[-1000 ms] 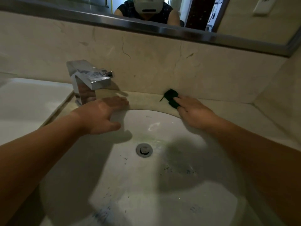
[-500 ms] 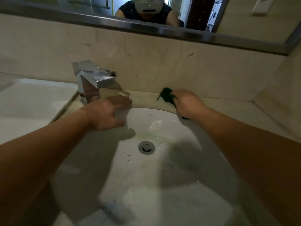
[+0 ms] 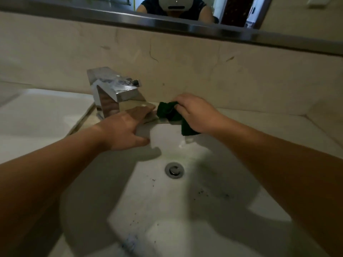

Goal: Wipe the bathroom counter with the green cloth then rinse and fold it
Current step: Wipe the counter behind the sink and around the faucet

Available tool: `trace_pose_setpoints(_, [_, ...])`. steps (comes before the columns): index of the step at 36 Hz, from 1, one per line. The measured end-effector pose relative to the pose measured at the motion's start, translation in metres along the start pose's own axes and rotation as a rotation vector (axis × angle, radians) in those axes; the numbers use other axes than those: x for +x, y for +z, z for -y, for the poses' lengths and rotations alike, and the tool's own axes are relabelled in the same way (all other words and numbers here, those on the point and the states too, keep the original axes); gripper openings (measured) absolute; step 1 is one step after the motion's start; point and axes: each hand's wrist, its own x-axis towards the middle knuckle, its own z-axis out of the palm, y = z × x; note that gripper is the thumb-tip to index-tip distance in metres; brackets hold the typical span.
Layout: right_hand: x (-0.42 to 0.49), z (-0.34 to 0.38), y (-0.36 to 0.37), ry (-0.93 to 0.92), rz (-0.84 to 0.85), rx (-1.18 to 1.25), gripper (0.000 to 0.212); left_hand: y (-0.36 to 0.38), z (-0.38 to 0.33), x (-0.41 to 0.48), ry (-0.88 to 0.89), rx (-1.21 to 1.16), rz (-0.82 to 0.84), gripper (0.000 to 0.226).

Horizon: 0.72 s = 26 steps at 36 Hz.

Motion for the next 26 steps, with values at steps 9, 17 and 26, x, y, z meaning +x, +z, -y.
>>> trace_pose_setpoints(9, [-0.118,-0.099,-0.061,0.260,0.146,-0.189,0.042,0.004,-0.001,0.001,0.036,0.079,0.048,0.110])
trace_pose_setpoints(17, [-0.111,-0.092,-0.032,0.238,0.156,-0.103,0.052,0.012,0.010,0.005,0.086,0.075,0.015,0.115])
trace_pose_setpoints(26, [-0.109,-0.053,-0.043,0.079,0.068,-0.024,0.037,0.005,0.002,0.003,0.066,0.088,0.022,0.107])
